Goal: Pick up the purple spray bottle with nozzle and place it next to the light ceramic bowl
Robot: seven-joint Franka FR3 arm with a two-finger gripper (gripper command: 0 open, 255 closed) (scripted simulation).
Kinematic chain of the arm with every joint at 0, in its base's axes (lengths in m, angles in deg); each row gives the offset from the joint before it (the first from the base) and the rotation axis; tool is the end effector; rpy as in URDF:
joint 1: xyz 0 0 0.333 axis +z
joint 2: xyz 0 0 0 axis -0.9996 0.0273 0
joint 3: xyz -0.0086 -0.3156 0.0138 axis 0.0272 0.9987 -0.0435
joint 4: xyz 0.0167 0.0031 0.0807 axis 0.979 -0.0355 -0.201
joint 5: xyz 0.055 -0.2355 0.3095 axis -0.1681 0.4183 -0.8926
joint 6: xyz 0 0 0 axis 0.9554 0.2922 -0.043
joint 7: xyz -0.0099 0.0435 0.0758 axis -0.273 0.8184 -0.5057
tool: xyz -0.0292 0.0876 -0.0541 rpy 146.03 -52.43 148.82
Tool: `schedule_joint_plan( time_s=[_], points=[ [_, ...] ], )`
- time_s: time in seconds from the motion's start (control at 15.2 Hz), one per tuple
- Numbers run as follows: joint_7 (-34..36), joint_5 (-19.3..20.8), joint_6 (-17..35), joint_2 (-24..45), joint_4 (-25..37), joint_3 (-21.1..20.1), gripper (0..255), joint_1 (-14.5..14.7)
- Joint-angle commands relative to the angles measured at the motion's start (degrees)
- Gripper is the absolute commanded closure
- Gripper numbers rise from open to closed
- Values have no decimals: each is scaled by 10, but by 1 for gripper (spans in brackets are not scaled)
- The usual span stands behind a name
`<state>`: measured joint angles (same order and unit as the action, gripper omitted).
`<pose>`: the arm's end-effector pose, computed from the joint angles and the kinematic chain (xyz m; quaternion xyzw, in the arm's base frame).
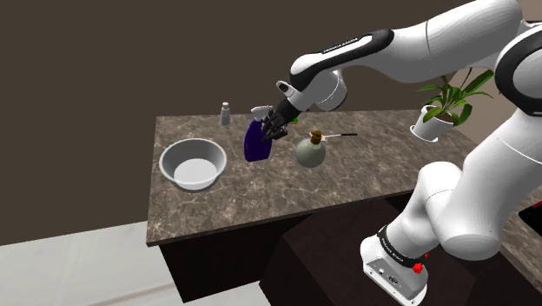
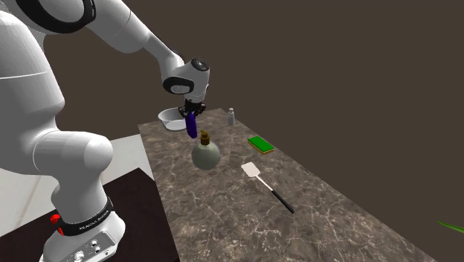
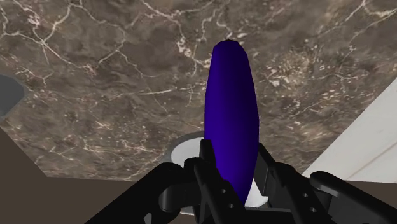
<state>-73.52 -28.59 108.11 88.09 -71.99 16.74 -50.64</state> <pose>0.5034 0.0830 0.3329 -0.7815 -0.5576 -0.2265 0.1647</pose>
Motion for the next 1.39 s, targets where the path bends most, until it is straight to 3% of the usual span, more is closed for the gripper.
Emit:
schedule_joint_plan(
  time_s=[0.0,0.2,0.73,0.79,1.12,1.32],
  points=[
    [-21,-22,5,15,0,-1,255,0],
    [-49,-51,11,34,0,-3,255,-1],
    [-49,-51,11,34,0,-3,255,-1],
    [-49,-51,11,34,0,-3,0,-1],
    [-49,-51,11,34,0,-3,0,-1],
    [0,26,-11,-25,-14,13,0,-11]
  ],
)
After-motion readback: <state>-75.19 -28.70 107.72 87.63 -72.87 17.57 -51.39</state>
